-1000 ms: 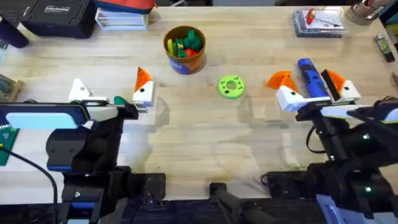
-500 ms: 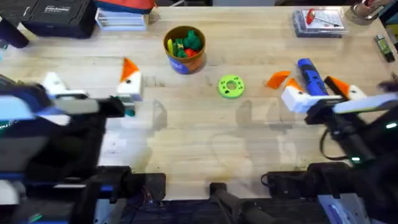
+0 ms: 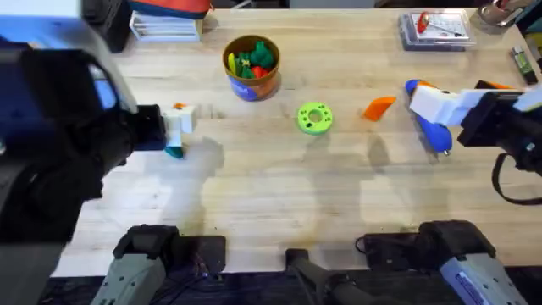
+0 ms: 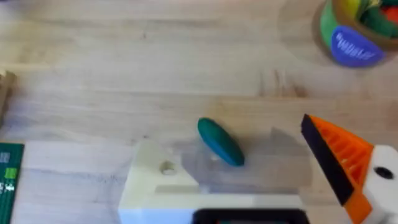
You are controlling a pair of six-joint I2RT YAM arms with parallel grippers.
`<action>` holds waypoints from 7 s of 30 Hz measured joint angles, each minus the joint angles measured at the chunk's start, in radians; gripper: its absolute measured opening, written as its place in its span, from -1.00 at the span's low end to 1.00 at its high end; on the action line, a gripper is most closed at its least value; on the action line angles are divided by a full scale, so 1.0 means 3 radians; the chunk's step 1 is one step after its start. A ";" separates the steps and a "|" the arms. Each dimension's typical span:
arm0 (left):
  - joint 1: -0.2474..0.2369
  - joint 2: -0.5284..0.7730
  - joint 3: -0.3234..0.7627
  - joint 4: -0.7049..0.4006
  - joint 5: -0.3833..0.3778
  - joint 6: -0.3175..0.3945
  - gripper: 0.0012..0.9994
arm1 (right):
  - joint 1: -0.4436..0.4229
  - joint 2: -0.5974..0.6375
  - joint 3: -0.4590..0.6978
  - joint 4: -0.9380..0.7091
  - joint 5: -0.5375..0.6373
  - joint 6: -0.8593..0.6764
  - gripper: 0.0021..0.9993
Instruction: Pick up the gripper from the table and insert it into the empty holder that is missing its gripper. Then pick up a screw, insert it into the mounting hole, and use the screwdriver to tighten it. Finally, clean up the table by picking up the vegetable and placing it into the bucket.
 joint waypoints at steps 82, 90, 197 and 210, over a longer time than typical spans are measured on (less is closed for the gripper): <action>-0.0639 -0.2117 -0.1786 0.2378 0.1750 0.0059 0.97 | 0.0000 0.0002 0.0003 0.0000 0.0000 0.0001 0.99; -0.0421 -0.2264 -0.2011 0.2603 0.1764 -0.0001 0.97 | 0.0000 0.0001 0.0003 0.0000 0.0000 0.0001 0.99; 0.0038 -0.2260 -0.2304 0.2286 0.4145 -0.0492 0.97 | 0.0000 0.1790 0.1147 -0.0877 -0.0039 -0.0390 0.99; 0.0038 -0.2261 -0.2304 0.2286 0.4145 -0.0501 0.97 | 0.0003 0.2731 0.1147 -0.0946 -0.0125 -0.1521 0.99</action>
